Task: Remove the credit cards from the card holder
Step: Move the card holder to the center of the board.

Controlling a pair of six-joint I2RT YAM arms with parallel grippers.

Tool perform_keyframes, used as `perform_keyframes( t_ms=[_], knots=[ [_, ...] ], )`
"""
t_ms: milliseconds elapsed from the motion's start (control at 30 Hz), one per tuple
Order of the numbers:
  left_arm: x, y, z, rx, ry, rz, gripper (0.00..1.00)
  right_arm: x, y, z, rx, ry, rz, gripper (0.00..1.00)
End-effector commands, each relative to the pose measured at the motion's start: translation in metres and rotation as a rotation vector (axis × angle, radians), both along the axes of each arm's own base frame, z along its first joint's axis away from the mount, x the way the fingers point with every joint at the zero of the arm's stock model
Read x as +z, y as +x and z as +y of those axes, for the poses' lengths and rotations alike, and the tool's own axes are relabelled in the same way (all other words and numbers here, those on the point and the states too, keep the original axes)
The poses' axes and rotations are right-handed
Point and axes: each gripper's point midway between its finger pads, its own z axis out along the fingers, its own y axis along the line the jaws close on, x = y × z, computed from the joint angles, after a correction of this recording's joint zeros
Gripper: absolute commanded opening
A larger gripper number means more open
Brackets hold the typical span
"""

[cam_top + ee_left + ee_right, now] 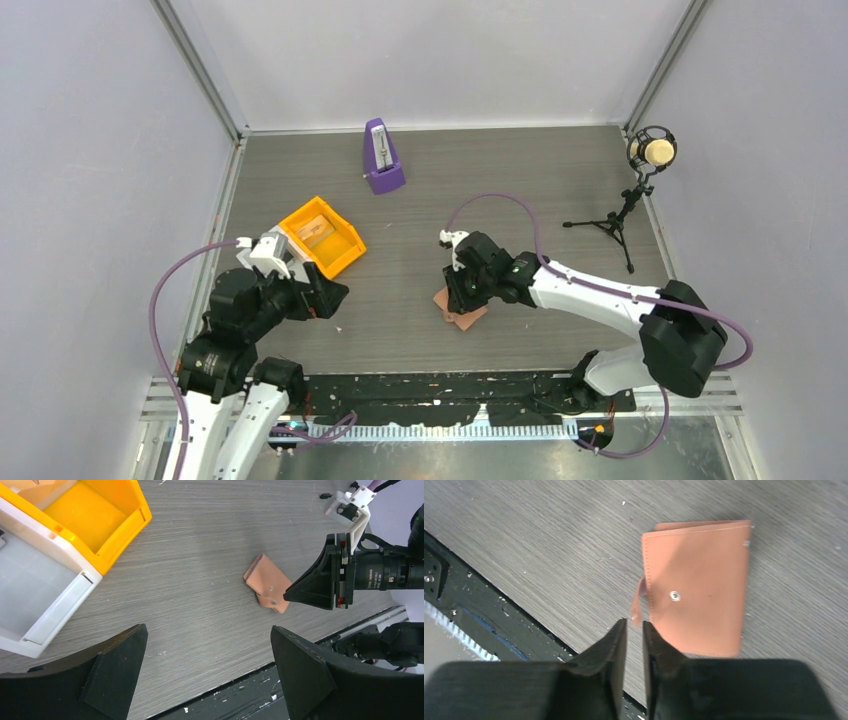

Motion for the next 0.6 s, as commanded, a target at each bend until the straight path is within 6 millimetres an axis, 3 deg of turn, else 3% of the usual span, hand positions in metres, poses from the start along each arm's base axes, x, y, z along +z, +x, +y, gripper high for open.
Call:
perform_keyframes(
  t_ms=[0,233,567],
  knots=[
    [0.007,0.005,-0.010,-0.026,-0.053,-0.012,0.97,0.025,0.016,-0.009,-0.062,-0.011,-0.109,0.30],
    [0.008,0.007,-0.005,-0.044,0.008,-0.046,0.98,0.028,0.039,-0.057,-0.130,-0.204,-0.294,0.59],
    [0.008,0.005,-0.001,-0.030,0.026,-0.066,0.99,0.011,0.029,-0.049,-0.044,-0.189,-0.277,0.80]
  ],
)
